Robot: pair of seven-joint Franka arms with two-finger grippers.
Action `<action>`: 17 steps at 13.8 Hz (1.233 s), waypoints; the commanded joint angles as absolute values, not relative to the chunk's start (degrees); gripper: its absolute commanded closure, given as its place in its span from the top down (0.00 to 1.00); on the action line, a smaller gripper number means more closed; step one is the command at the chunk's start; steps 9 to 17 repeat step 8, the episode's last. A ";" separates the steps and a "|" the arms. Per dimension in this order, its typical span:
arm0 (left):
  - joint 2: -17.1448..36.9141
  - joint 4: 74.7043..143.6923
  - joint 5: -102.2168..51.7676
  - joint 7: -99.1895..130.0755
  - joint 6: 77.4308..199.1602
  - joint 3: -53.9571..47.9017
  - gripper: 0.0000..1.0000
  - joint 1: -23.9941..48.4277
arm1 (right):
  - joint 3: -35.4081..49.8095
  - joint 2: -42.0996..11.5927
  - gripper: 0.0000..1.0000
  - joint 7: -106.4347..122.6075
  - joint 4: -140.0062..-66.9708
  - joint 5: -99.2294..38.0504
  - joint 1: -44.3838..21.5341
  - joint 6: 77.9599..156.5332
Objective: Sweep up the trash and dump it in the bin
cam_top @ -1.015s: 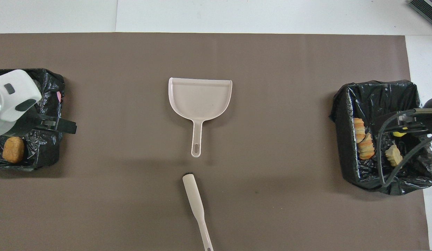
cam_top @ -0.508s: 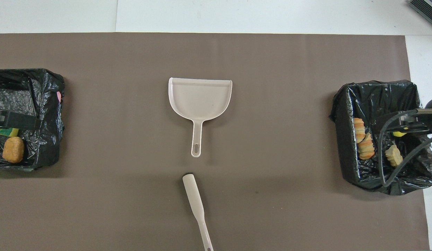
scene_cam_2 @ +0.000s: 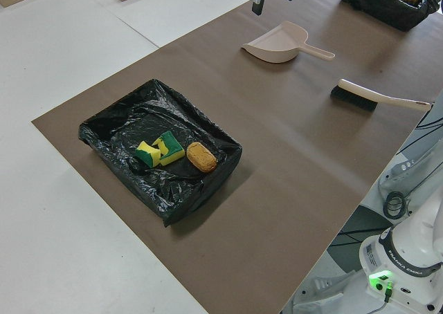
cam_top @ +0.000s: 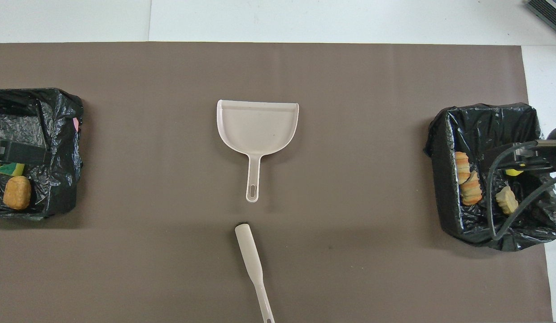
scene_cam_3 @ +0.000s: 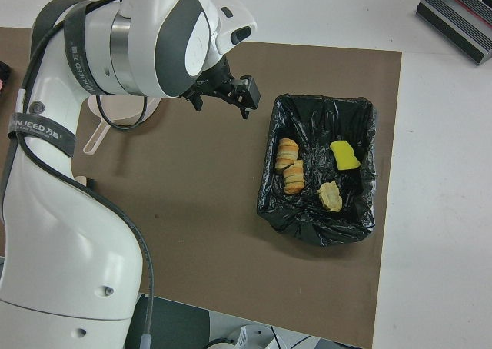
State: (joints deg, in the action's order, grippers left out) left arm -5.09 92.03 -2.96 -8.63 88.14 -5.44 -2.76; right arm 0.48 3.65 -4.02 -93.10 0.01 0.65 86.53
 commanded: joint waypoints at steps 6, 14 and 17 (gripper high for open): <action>-5.10 91.05 -3.95 -5.45 85.95 -5.80 1.00 -3.34 | 0.88 5.10 1.00 -3.78 -95.10 0.09 1.41 88.15; -5.10 91.14 -3.87 -6.15 86.04 -5.71 1.00 -3.34 | 0.88 5.10 1.00 -3.78 -95.10 0.09 1.41 88.15; -5.10 91.14 -3.87 -6.15 86.04 -5.71 1.00 -3.34 | 0.88 5.10 1.00 -3.78 -95.10 0.09 1.41 88.15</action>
